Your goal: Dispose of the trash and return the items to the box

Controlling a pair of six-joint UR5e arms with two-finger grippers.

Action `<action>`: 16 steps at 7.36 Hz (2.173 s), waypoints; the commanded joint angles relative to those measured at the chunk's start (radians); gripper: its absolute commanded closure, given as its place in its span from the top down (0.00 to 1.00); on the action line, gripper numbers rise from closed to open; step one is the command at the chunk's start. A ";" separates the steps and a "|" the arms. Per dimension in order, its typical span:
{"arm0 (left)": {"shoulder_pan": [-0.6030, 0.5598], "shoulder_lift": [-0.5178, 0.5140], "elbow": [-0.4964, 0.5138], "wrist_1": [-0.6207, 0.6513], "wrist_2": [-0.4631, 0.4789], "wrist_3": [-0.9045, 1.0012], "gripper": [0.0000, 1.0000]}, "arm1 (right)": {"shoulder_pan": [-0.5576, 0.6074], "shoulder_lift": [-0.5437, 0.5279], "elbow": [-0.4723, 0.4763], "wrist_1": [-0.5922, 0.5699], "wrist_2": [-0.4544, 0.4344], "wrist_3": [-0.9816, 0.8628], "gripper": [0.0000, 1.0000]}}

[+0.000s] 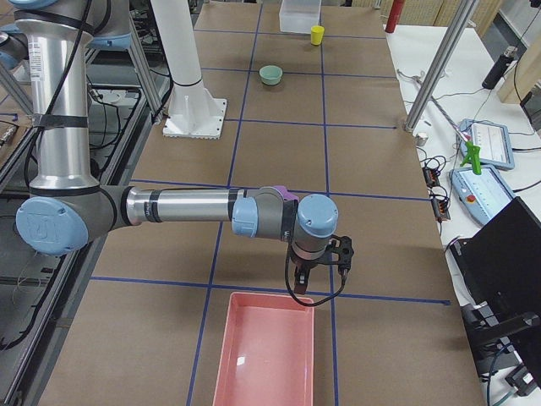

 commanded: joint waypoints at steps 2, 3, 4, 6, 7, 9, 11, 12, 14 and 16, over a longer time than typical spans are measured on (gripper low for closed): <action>0.003 -0.001 -0.004 0.002 0.000 0.004 0.98 | 0.000 -0.008 0.011 0.000 0.004 0.001 1.00; 0.003 -0.001 -0.006 -0.001 0.000 0.004 0.98 | 0.000 -0.007 0.014 0.000 0.004 0.001 1.00; 0.003 -0.001 -0.004 -0.001 0.000 0.004 0.98 | 0.000 -0.004 0.014 0.000 0.002 0.001 1.00; 0.003 -0.002 -0.001 -0.001 0.000 -0.001 0.98 | 0.000 -0.002 0.022 -0.002 0.004 0.001 1.00; 0.003 -0.001 -0.003 0.001 -0.008 -0.002 0.98 | 0.000 -0.004 0.024 -0.004 0.004 0.001 1.00; 0.050 -0.007 -0.001 0.010 -0.023 -0.002 0.98 | 0.000 -0.004 0.030 -0.005 0.002 0.001 1.00; 0.058 -0.025 -0.003 0.005 -0.023 -0.002 0.99 | 0.000 -0.013 0.056 -0.010 -0.007 0.001 1.00; 0.058 -0.027 -0.004 0.004 -0.023 -0.002 0.99 | 0.000 -0.013 0.057 -0.010 -0.009 -0.001 1.00; 0.058 -0.033 -0.003 0.011 -0.023 -0.004 0.99 | -0.002 0.010 0.057 -0.011 -0.009 -0.001 1.00; 0.058 -0.033 0.004 0.013 -0.019 -0.002 0.99 | -0.003 -0.002 0.057 0.001 -0.013 -0.013 1.00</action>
